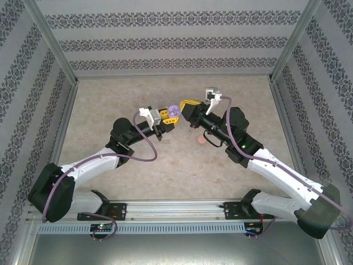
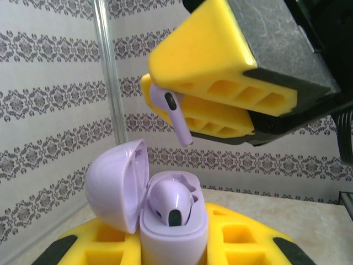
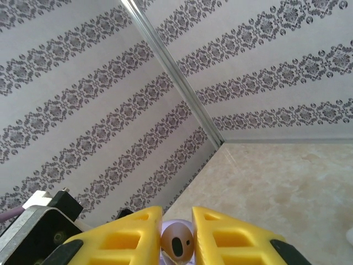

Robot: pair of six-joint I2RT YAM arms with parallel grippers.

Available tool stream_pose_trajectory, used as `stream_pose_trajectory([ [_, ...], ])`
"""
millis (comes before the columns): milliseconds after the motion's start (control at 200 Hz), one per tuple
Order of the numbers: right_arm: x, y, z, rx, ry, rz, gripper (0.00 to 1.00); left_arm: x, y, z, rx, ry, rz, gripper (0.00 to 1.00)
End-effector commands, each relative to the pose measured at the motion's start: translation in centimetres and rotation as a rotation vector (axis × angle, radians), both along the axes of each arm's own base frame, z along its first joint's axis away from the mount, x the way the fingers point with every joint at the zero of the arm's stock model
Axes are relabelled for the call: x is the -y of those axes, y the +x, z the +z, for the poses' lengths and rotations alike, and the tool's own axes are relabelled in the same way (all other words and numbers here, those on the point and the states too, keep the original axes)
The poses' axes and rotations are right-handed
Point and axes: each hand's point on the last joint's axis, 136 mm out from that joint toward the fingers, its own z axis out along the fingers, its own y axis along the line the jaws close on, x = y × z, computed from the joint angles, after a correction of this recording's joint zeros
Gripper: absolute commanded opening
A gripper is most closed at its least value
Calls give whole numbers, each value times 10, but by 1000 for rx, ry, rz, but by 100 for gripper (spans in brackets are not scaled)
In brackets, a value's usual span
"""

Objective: Insert the wireless bluetooth earbuds into the charging case

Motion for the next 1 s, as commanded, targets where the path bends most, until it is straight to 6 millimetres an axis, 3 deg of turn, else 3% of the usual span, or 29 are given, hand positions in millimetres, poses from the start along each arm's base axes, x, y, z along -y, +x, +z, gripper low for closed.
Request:
stream_pose_trajectory([
  [0,4,-7,22,64,81,-1,22,3,-6,28,63,-71,-18,0],
  [994,-16,-6,-4,17,61,46,20,5,-2,34,68,-81,-9,0],
])
